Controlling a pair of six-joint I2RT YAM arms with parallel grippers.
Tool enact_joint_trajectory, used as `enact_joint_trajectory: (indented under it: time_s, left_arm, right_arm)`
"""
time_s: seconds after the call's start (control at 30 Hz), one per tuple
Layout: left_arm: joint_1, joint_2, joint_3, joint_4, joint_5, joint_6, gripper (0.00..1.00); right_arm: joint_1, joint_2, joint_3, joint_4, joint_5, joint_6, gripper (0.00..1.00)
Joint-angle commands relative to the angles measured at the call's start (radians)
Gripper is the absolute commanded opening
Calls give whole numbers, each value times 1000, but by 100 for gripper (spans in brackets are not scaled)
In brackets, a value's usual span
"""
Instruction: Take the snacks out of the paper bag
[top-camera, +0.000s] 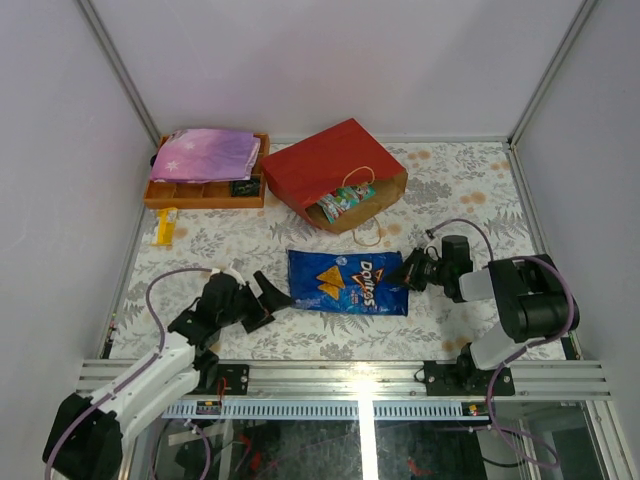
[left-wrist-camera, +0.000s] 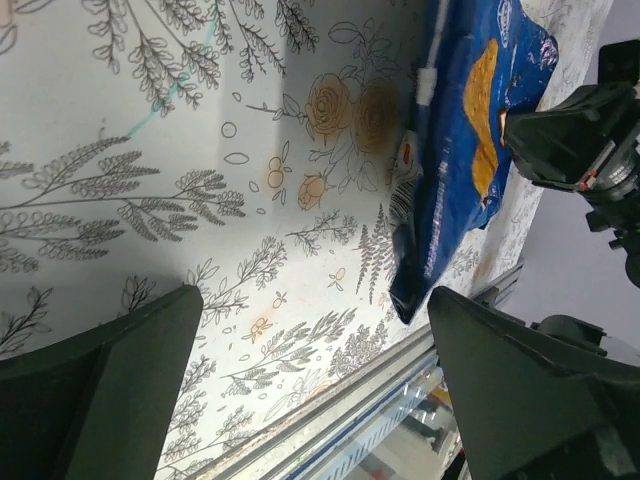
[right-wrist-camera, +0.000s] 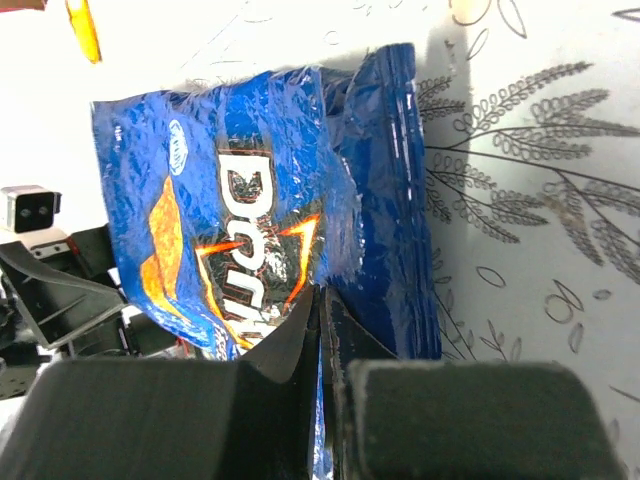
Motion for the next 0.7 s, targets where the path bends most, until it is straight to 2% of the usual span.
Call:
enact_joint_trajectory:
  time_s: [0.0, 0.07, 0.2, 0.33, 0.37, 0.43, 0.67]
  left_arm:
    - [3, 144, 15, 74, -32, 49, 92]
    - [3, 206, 24, 159, -3, 64, 80]
    - [6, 226, 20, 300, 38, 58, 66]
    - [20, 196, 4, 319, 48, 38, 43]
    - [27, 192, -5, 321, 56, 32, 41]
    - [33, 186, -31, 347, 83, 8, 40]
    - [39, 195, -106, 484, 152, -74, 48]
  right_arm:
    - [-10, -77, -18, -144, 138, -91, 0]
    - [-10, -102, -20, -175, 148, -106, 0]
    - [-11, -113, -30, -182, 152, -110, 0]
    - [-10, -94, -31, -158, 143, -96, 0]
    - [-11, -89, -31, -151, 139, -93, 0]
    - [-10, -80, -29, -142, 135, -90, 0]
    - [-10, -74, -24, -140, 130, -87, 0]
